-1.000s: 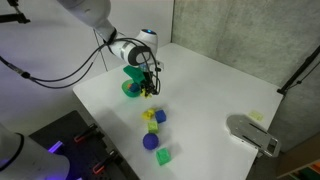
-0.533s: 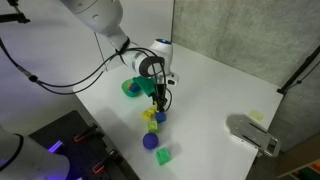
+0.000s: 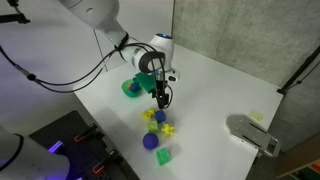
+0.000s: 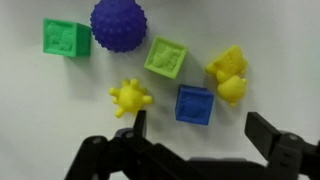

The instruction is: Take the yellow thing out of the bowl

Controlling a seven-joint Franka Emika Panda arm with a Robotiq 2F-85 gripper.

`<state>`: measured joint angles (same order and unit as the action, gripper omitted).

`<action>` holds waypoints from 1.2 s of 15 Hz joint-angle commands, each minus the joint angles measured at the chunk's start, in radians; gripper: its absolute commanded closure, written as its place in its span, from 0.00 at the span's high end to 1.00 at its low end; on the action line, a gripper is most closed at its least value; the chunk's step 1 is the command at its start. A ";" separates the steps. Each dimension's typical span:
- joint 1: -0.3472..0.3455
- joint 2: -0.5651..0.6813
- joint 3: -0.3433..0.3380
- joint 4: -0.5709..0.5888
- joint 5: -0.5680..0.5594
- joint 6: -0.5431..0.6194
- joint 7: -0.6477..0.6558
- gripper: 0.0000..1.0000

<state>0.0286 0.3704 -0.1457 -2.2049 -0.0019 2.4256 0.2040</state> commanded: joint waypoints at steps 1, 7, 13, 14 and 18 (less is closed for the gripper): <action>-0.003 -0.135 0.011 -0.064 -0.040 -0.082 0.014 1.00; -0.015 -0.310 0.031 -0.097 -0.101 -0.281 0.008 1.00; -0.013 -0.481 0.086 -0.092 -0.128 -0.411 -0.004 1.00; -0.012 -0.518 0.097 -0.099 -0.134 -0.413 -0.020 1.00; -0.011 -0.674 0.124 -0.135 -0.092 -0.395 -0.070 1.00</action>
<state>0.0274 -0.1692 -0.0378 -2.2855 -0.1186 2.0301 0.1864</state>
